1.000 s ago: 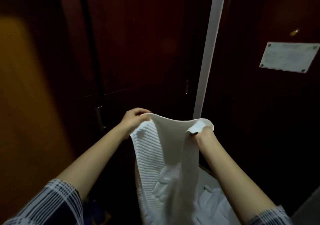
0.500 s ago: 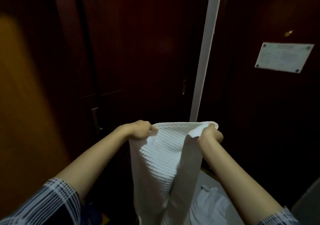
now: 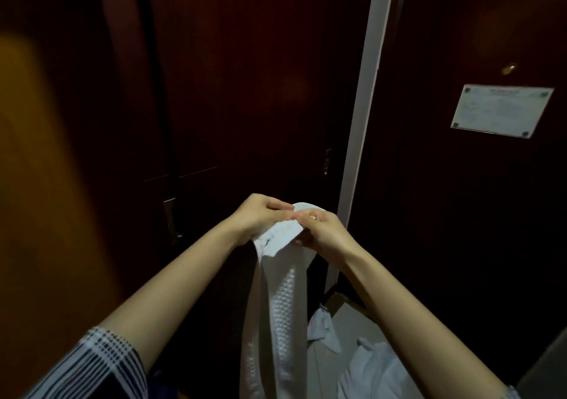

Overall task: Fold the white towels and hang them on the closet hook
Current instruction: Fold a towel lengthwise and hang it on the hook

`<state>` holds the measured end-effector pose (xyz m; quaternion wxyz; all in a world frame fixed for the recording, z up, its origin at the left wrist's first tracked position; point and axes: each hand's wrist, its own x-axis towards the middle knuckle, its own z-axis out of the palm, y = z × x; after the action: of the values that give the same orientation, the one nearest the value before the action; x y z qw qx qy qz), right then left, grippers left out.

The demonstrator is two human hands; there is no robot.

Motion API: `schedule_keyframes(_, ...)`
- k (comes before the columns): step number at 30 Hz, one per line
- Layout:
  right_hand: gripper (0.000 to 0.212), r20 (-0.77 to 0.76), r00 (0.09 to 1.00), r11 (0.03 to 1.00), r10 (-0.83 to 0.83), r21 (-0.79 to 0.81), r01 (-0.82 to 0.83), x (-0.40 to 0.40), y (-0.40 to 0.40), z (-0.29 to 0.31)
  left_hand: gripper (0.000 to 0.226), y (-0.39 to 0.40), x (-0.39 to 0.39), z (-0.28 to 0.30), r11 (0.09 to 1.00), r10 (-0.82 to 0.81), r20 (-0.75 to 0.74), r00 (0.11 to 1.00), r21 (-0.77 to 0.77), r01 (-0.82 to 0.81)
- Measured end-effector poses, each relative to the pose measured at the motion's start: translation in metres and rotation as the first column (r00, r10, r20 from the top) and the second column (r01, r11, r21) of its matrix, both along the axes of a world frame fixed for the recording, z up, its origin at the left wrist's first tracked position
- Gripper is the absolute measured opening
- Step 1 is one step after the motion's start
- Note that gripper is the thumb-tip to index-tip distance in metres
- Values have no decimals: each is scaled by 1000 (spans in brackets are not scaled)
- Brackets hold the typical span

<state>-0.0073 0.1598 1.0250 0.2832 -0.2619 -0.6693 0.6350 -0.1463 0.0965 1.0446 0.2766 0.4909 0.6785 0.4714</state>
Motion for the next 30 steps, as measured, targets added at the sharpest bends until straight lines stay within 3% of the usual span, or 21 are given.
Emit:
schedule_keyframes(3, 7, -62, 998, 998, 29, 50, -26, 0, -2, 3, 27, -7, -3, -1, 1000, 1, 383, 924, 14, -7)
schedule_keyframes(5, 28, -63, 998, 998, -13, 64, 17, 0, -2, 3, 26, -16, -7, -1, 991, -133, 645, 752, 68, 117)
schedule_keyframes(7, 46, -60, 997, 995, -54, 77, 59, -2, -1, 2, 31, -25, -11, -4, 950, -306, 743, 595, 202, 236)
schedule_keyframes(9, 47, -87, 994, 993, -68, 91, 76, -6, -5, 3, 31, -31, -13, -6, 932, -361, 755, 547, 273, 239)
schedule_keyframes(14, 38, -98, 974, 932, -203, 285, 223, -23, -19, 9, 28, -35, -14, -13, 952, -262, 683, 682, 299, 67)
schedule_keyframes(17, 44, -27, 933, 845, -360, 415, 338, -34, -31, 13, 26, -42, -15, -14, 958, -189, 687, 702, 285, -22)
schedule_keyframes(19, 42, -69, 931, 792, -359, 506, 343, -39, -39, 15, 30, -48, -17, -11, 957, -173, 699, 694, 286, -50)
schedule_keyframes(21, 39, -53, 938, 680, -342, 676, 286, -43, -46, 20, 33, -54, -20, -6, 954, -184, 696, 694, 295, -43)
schedule_keyframes(23, 34, 70, 917, 487, -393, 861, 143, -48, -50, 30, 36, -59, -22, 0, 954, -177, 687, 705, 296, -50)
schedule_keyframes(25, 22, 160, 834, 280, -528, 960, -7, -56, -53, 42, 40, -61, -22, 3, 952, -144, 681, 718, 292, -87)
schedule_keyframes(27, 26, 156, 766, 147, -624, 986, -81, -65, -58, 48, 41, -63, -23, 4, 942, -117, 690, 714, 305, -140)
schedule_keyframes(29, 31, 142, 771, 106, -621, 990, -97, -72, -67, 50, 39, -68, -27, 5, 932, -89, 683, 725, 313, -180)
schedule_keyframes(30, 33, 191, 788, 171, -585, 979, -110, -74, -70, 50, 37, -72, -30, 6, 933, -70, 668, 741, 307, -188)
